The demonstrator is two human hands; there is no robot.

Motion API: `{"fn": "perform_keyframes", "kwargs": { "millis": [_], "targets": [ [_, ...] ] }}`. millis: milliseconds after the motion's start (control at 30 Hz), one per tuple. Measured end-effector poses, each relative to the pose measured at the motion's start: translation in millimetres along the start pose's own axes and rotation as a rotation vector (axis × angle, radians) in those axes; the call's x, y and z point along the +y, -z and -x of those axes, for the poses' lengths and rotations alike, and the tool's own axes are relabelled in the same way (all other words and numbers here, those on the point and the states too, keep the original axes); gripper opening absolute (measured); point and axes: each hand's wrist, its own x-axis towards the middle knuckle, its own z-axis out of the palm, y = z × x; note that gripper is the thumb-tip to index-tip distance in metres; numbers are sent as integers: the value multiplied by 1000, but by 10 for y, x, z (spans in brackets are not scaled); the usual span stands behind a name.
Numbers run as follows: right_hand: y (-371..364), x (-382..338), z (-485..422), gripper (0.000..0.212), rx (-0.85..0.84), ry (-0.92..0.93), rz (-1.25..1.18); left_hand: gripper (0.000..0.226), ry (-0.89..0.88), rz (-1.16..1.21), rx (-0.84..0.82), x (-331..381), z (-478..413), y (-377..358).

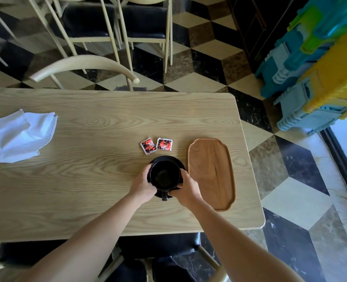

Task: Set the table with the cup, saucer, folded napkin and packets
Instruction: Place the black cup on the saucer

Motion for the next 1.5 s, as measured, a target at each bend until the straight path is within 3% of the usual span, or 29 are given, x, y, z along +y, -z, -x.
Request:
{"fn": "perform_keyframes", "kwargs": {
  "millis": [733, 933, 1300, 1500],
  "targets": [
    [-32, 40, -62, 78, -22, -36, 55, 76, -96, -74, 24, -27, -109, -21],
    [26, -39, -54, 94, -38, -47, 111, 87, -74, -62, -3, -38, -109, -9],
    [302, -449, 71, 59, 226, -35, 175, 80, -78, -209, 17, 44, -135, 440],
    [75, -1009, 167, 36, 161, 103, 320, 54, -234, -406, 98, 101, -40, 965]
  ]
}}
